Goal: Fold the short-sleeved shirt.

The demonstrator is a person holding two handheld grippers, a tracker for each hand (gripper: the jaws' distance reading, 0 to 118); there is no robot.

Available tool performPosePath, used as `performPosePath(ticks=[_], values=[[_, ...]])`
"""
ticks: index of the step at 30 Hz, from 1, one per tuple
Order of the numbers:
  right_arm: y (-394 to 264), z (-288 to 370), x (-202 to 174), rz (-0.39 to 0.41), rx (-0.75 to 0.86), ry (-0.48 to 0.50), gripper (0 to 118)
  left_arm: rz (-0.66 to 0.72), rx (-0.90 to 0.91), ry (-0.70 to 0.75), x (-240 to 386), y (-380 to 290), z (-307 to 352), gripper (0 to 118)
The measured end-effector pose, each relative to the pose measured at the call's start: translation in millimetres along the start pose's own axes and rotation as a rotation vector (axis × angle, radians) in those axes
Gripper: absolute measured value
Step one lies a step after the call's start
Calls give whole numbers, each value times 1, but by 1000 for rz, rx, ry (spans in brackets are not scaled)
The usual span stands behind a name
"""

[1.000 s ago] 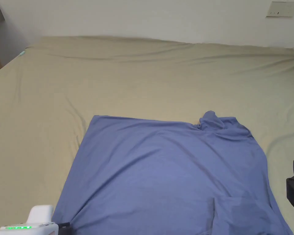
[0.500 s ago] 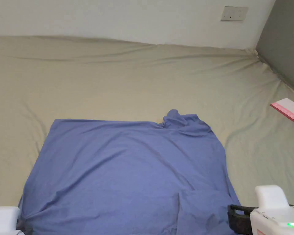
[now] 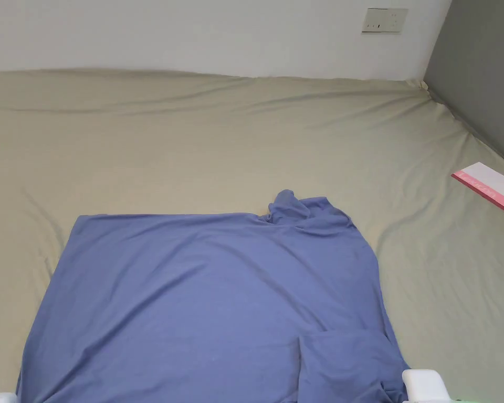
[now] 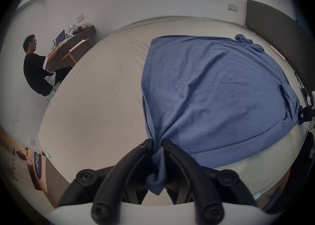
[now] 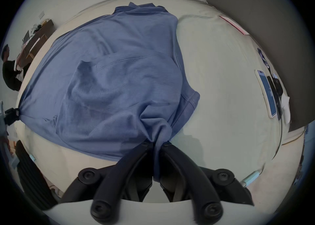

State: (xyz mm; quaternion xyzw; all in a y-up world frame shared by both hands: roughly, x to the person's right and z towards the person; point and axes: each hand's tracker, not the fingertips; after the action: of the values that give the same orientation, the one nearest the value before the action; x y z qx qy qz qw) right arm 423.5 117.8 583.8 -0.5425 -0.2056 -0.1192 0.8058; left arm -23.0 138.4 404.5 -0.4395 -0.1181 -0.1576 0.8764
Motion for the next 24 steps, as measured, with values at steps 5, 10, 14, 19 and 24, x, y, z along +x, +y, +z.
performPosePath(ticks=[5, 10, 14, 19, 24], values=[[8, 22, 11, -56, 119, 29, 9, 71, 57, 2, -5, 3, 6, 10], [32, 70, 24, -126, 290, 85, 9, 143, 128, -39, -14, 28, 15, 10], [63, 91, 25, -162, 355, 112, 9, 249, 185, -88, -23, 58, 15, 10], [111, 75, 20, -175, 360, 104, 9, 295, 194, -120, -24, 102, -5, 10], [159, 28, 12, -174, 306, 63, 9, 300, 132, -126, -18, 134, -48, 10]])
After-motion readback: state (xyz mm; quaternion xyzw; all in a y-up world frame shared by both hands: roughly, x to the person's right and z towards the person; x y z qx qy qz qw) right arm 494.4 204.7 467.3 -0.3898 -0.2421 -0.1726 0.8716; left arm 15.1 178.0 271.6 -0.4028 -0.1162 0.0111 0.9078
